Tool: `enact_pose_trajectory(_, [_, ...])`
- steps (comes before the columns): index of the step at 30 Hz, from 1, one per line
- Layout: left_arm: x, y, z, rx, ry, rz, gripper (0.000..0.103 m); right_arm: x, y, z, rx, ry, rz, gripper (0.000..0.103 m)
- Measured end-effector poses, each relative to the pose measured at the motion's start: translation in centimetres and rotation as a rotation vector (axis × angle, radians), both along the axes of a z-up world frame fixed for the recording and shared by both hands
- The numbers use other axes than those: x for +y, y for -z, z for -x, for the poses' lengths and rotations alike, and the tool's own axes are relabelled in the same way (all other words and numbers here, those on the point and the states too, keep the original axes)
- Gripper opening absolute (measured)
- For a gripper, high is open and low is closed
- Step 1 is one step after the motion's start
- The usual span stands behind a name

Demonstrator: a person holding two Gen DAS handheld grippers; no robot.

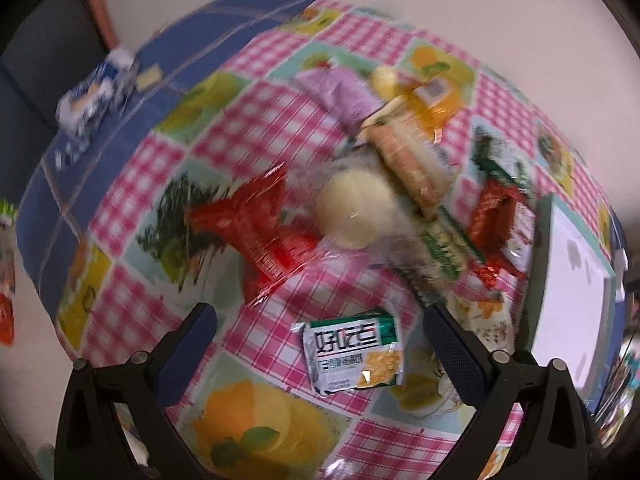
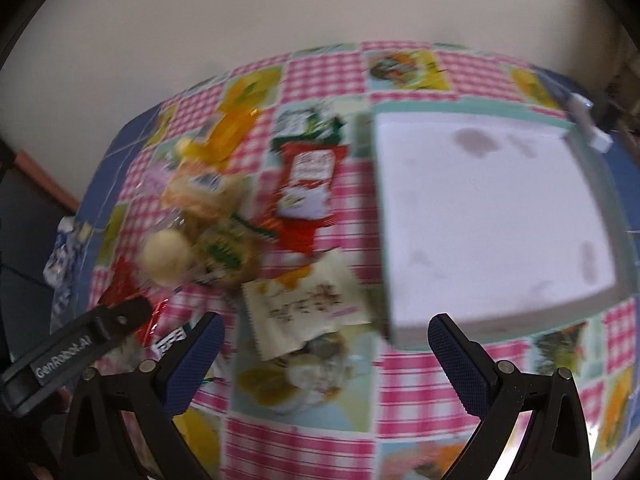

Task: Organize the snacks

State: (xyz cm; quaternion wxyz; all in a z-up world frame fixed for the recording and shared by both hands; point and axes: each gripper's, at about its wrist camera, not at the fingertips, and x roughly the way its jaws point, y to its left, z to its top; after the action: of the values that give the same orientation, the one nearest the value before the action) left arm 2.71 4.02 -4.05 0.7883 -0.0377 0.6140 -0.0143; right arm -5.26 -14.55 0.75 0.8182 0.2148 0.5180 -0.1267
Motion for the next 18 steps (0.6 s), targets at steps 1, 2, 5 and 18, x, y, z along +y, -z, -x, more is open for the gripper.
enact_pose_trajectory(1, [0.3, 0.6, -0.2, 0.027, -0.017, 0.013, 0.102, 0.2, 0.4, -0.3, 0.009, -0.006, 0.001, 0.101])
enact_pose_trajectory(2, [0.6, 1.1, -0.3, 0.048, -0.028, 0.028, 0.102, 0.4, 0.8, -0.6, 0.017, -0.013, 0.001, 0.099])
enact_pose_trajectory(5, [1.3, 2.7, -0.6, 0.128, -0.065, 0.094, 0.102, 0.8, 1.7, -1.4, 0.040, -0.040, -0.001, 0.092])
enact_pose_trajectory(18, [0.8, 6.2, -0.7, 0.249, -0.069, 0.178, 0.093, 1.3, 4.3, -3.8, 0.106, -0.102, 0.068, 0.076])
